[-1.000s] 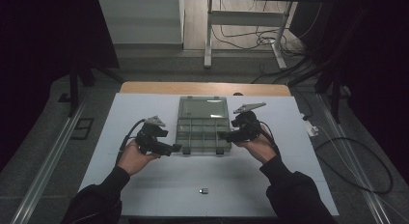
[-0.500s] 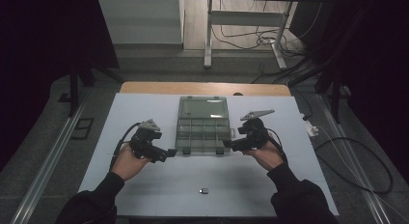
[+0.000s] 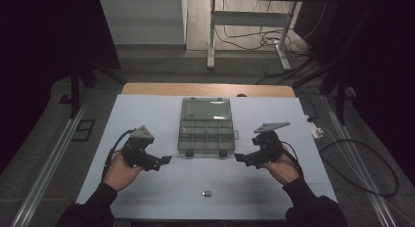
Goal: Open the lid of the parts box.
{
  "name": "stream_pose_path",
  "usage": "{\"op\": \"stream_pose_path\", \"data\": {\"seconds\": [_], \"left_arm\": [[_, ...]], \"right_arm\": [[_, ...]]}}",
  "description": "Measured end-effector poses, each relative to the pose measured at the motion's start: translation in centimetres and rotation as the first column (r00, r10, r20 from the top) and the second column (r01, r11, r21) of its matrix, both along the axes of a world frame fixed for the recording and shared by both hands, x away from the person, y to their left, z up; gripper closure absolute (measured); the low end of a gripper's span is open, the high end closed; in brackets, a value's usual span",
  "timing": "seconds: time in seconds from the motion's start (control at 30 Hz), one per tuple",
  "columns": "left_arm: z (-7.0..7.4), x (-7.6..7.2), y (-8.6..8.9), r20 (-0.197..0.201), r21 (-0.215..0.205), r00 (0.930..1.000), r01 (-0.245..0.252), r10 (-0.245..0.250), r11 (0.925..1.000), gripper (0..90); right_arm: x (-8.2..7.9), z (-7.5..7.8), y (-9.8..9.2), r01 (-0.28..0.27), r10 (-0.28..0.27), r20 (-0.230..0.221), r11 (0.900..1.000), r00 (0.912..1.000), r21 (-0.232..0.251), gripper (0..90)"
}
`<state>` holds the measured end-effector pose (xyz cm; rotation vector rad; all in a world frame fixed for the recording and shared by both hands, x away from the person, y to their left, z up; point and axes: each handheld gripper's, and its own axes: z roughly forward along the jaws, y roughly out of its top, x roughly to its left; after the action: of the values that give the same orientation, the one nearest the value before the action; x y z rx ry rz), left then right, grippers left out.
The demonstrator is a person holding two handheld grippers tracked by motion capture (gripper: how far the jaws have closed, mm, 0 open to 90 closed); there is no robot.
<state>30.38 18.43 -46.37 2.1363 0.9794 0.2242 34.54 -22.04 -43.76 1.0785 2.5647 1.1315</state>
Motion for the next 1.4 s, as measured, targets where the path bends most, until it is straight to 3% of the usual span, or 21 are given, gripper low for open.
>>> {"op": "stream_pose_path", "data": {"seconds": [0.53,0.9,1.4], "left_arm": [[0.4,-3.3,1.9,0.015,-0.020,0.9995,-0.026,0.027,0.9994,0.0],[0.7,-5.9,3.5,0.028,-0.034,0.9969,-0.072,0.073,0.9968,0.0],[0.9,-7.8,4.7,0.042,-0.038,0.9921,-0.117,0.119,0.9924,0.0]], "right_arm": [[-3.1,-0.3,-3.0,0.018,-0.018,0.008,1.000,0.9998,-0.010,0.7],[-5.1,-0.9,-4.6,0.038,-0.038,0.001,0.999,0.9993,-0.027,0.0],[-7.2,-0.9,-6.5,0.088,-0.088,0.012,0.995,0.9961,-0.042,0.0]]}}
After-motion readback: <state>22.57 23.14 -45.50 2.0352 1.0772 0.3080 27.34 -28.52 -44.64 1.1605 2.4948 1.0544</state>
